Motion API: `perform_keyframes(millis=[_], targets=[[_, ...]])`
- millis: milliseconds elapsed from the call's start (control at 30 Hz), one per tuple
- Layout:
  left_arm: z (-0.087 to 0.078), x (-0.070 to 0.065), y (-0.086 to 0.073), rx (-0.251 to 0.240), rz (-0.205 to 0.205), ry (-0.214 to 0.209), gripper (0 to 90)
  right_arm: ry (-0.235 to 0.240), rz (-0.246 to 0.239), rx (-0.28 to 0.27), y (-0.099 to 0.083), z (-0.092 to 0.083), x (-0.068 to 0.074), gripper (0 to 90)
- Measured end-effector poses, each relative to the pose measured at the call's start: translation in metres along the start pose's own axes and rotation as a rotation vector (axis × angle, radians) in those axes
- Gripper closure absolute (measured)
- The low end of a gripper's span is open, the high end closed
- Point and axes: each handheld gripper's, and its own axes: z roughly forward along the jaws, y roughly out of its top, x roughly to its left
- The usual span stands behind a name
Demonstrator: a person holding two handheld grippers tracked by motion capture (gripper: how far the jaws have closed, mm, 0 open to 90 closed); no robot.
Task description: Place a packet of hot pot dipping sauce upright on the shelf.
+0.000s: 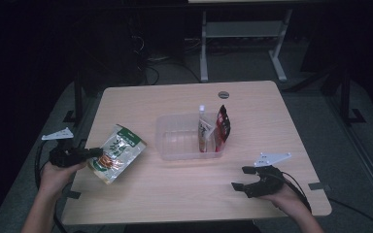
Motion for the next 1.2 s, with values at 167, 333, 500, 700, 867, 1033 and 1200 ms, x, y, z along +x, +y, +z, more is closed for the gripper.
perform_keyframes(millis=[167, 333, 500, 700, 867, 1033, 1200], targets=[[-0.008, -0.019, -0.007, 0.003, 0.034, -0.031, 90.0, 0.002, 0.006, -0.001, -0.001, 0.0, -0.001, 22.4], [-0.013, -0.038, -0.014, 0.008, 0.063, -0.057, 90.0, 0.005, 0.009, -0.002, 0.0, 0.0, -0.001, 22.4], [-0.013, -0.054, -0.017, 0.002, 0.086, -0.106, 90.0, 0.009, 0.01, 0.001, 0.001, 0.001, -0.001, 22.4], [-0.003, -0.077, -0.014, 0.021, 0.142, -0.156, 90.0, 0.027, 0.019, -0.007, 0.003, 0.003, -0.002, 22.4], [0.011, -0.093, -0.009, 0.037, 0.181, -0.213, 90.0, 0.048, 0.028, -0.014, 0.006, 0.003, -0.002, 22.4], [0.029, -0.109, -0.001, 0.057, 0.221, -0.266, 90.0, 0.066, 0.026, -0.018, 0.006, 0.003, -0.003, 22.4], [0.049, -0.122, 0.008, 0.074, 0.264, -0.309, 90.0, 0.087, 0.029, -0.028, 0.008, 0.001, -0.002, 22.1]])
